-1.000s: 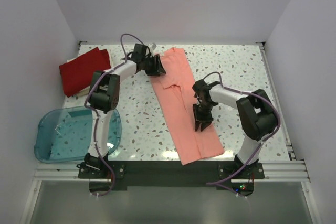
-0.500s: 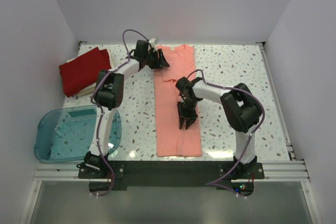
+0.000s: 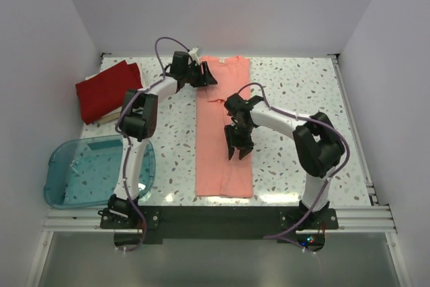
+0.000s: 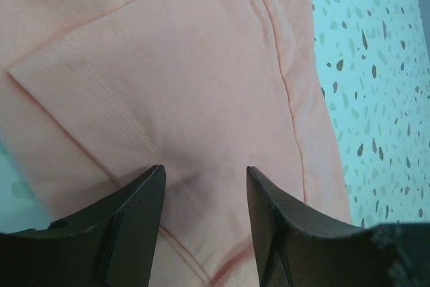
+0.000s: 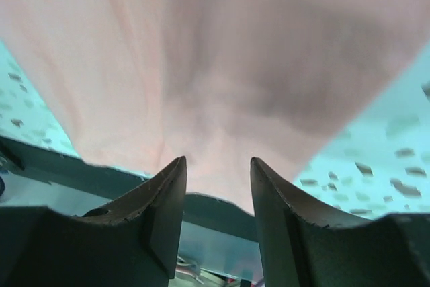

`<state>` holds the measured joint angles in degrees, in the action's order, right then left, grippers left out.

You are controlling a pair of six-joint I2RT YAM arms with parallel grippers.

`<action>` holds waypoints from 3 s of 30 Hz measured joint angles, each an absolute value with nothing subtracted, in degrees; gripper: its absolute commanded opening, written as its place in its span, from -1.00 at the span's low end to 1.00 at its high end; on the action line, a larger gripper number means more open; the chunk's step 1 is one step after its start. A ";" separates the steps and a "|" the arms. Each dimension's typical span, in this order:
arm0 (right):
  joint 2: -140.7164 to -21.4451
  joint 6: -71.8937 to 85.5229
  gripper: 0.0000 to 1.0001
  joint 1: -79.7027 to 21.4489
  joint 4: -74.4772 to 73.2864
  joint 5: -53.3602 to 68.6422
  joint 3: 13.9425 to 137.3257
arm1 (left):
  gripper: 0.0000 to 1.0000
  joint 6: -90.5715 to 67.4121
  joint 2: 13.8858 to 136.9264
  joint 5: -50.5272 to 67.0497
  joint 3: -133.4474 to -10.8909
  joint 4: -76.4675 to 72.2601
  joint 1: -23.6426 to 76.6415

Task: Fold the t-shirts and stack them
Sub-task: Fold the tshirt

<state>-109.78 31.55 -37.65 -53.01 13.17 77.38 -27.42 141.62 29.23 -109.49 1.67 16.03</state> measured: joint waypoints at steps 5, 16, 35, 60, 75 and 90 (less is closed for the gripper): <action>-98.13 30.83 -0.03 -37.60 -55.35 12.45 69.95 | 0.18 -27.40 134.45 29.36 -103.55 1.02 16.21; -94.61 30.63 -0.03 -42.94 -55.96 13.04 58.19 | 0.18 -22.74 97.30 23.29 -70.65 6.35 20.12; -95.42 31.03 -0.35 -46.13 -51.16 14.50 52.10 | 0.21 -29.28 66.48 21.41 -34.06 31.40 31.55; -95.53 31.09 -0.63 -46.13 -49.84 14.50 50.96 | 0.06 -34.13 77.91 30.30 -31.59 25.30 41.08; -95.18 32.12 -0.81 -46.13 -50.19 14.39 50.09 | -1.00 -35.75 82.37 29.76 -31.55 24.47 41.39; -89.93 35.27 -0.44 -45.71 -54.94 10.98 46.83 | -1.00 -36.88 81.36 27.90 -31.55 24.73 42.50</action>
<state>-89.93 35.27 -45.71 -54.94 10.98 46.83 -36.88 81.36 27.90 -31.55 24.73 42.50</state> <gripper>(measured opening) 0.259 0.014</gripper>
